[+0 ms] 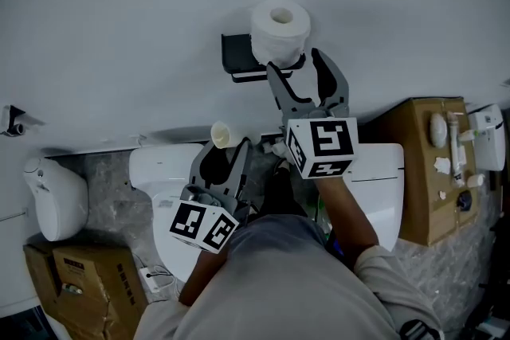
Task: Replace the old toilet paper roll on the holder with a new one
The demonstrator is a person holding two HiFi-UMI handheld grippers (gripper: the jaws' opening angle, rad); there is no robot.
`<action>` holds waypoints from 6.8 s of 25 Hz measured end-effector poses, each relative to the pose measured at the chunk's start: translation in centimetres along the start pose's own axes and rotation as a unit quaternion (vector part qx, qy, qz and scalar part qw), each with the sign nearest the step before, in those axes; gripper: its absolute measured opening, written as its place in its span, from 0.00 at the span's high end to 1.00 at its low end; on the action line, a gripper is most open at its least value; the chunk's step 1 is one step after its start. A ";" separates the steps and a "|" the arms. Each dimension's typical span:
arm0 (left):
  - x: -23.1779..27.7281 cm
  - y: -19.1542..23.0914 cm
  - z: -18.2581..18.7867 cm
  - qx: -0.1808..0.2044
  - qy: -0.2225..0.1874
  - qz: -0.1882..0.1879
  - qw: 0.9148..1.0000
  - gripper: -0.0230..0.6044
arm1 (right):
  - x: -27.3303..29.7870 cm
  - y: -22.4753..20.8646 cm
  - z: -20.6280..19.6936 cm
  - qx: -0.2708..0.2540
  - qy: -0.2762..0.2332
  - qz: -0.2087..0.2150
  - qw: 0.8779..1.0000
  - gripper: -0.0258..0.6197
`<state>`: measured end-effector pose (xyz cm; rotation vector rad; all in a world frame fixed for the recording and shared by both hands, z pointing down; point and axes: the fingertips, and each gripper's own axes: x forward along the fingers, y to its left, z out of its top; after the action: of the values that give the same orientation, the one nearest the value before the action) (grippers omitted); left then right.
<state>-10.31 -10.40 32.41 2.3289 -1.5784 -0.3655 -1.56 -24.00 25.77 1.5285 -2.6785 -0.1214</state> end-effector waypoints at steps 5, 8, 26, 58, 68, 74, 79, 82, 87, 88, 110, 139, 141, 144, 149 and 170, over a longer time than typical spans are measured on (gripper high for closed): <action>0.1 0.5 -0.2 -0.006 0.000 0.007 1.000 0.72 | 1.7 -0.5 -0.6 0.002 0.005 -0.018 1.000 0.38; 0.0 0.9 -0.3 -0.013 0.000 0.012 1.000 0.72 | 2.8 -0.5 -1.0 0.001 0.010 -0.023 1.000 0.34; -0.3 2.5 -0.7 -0.032 0.001 0.035 0.999 0.72 | 7.1 -1.5 -1.6 -0.015 0.044 -0.031 0.998 0.24; 0.7 0.9 -1.0 -0.050 0.014 -0.010 0.999 0.72 | 4.1 -1.0 -1.2 0.006 0.057 0.012 0.998 0.24; 1.3 -0.2 -0.8 -0.060 0.016 -0.037 0.997 0.72 | 2.5 -2.4 -0.6 0.039 0.044 0.006 0.998 0.24; 1.8 -0.5 -0.7 -0.063 0.022 -0.056 0.996 0.72 | 1.8 -3.5 0.0 0.054 0.036 -0.012 0.998 0.24; 2.0 -0.7 -0.4 -0.082 0.023 -0.072 0.994 0.72 | 1.0 -5.1 0.4 0.077 0.020 -0.033 0.996 0.24; 2.3 -1.0 -0.3 -0.084 0.024 -0.078 0.993 0.72 | 0.5 -6.3 0.2 0.094 0.015 -0.043 0.995 0.24; 3.1 -1.4 -1.1 -0.090 0.034 -0.085 0.992 0.72 | 0.1 -8.3 -0.7 0.140 0.007 -0.053 0.989 0.24; 3.2 -1.5 -1.1 -0.090 0.036 -0.085 0.992 0.72 | 0.0 -8.7 -0.9 0.155 0.005 -0.055 0.986 0.24; 2.6 -0.4 -1.6 -0.066 0.061 -0.075 0.993 0.72 | -0.8 -12.6 -11.0 0.467 -0.033 -0.095 0.879 0.24; 0.3 2.4 -1.6 -0.079 0.048 -0.026 0.995 0.72 | 2.7 -4.3 -17.5 0.703 -0.062 -0.015 0.708 0.25; 0.1 2.6 -1.3 -0.070 0.046 -0.023 0.996 0.72 | 3.0 -3.3 -17.3 0.703 -0.054 -0.012 0.709 0.25; -0.1 2.8 -1.0 -0.072 0.041 -0.020 0.996 0.72 | 3.3 -2.0 -17.2 0.701 -0.046 -0.002 0.712 0.25; -0.6 3.4 -0.7 -0.077 0.036 -0.013 0.996 0.72 | 3.8 -0.2 -17.1 0.695 -0.037 0.008 0.718 0.24; -1.0 4.0 0.8 -0.087 0.006 -0.008 0.996 0.72 | 2.1 4.4 -16.3 0.668 0.034 0.071 0.740 0.25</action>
<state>-14.40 -10.98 33.21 2.2095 -1.4601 -0.4719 -4.97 -24.21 42.39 1.2529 -2.7105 2.1932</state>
